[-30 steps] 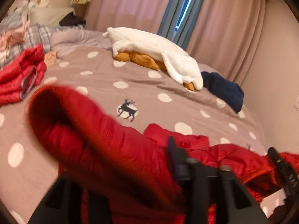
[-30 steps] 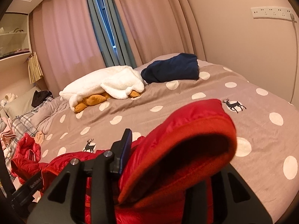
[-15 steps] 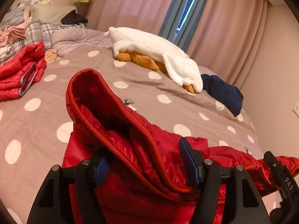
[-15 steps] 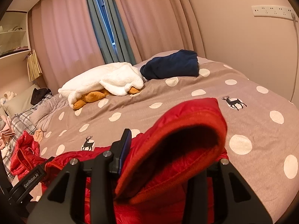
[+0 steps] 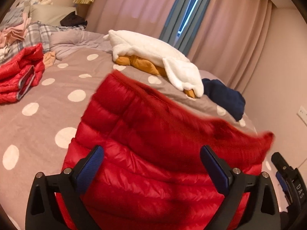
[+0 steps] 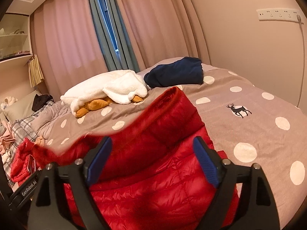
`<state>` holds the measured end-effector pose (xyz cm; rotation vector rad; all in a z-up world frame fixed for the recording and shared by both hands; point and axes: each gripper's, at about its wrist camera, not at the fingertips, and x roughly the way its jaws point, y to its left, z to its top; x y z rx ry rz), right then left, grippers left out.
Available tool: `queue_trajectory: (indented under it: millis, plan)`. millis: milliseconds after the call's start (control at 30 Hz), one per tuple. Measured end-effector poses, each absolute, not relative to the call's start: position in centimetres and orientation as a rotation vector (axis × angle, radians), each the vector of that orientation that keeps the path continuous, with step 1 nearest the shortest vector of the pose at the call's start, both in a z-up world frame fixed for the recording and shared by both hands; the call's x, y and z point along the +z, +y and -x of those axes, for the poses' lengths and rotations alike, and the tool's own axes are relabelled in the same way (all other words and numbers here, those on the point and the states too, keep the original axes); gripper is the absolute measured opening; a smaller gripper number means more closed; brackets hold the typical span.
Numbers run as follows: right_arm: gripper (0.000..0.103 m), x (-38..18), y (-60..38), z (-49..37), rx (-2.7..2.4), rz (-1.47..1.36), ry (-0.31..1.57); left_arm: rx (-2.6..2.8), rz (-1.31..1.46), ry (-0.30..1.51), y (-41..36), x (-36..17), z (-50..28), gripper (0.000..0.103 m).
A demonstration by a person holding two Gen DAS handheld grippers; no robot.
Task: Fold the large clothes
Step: 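Open both tools and release the folded jacket, then press both tools onto the folded jacket to flatten it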
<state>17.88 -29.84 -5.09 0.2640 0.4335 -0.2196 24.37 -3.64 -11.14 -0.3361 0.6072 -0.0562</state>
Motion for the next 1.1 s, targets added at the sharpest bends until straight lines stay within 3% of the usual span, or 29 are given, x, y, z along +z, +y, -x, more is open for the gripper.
queue_trajectory:
  millis: [667, 767, 933, 1100]
  plan:
    - [0.092, -6.2, -30.1, -18.6, -0.21, -0.271, 0.463, -0.047, 0.298, 0.601, -3.9, -11.8, -25.4, 0.099]
    - [0.094, -8.4, -30.7, -20.0, -0.214, -0.281, 0.507, -0.003, 0.237, 0.573, -4.2, -13.4, -26.3, 0.099]
    - [0.098, -15.5, -31.9, -23.6, -0.27, -0.232, 0.681, 0.039, 0.153, 0.677, -5.5, -18.8, -29.5, 0.101]
    - [0.103, -16.9, -30.7, -24.2, -0.31, -0.129, 0.625, 0.059, 0.133, 0.623, -6.0, -19.4, -29.1, 0.102]
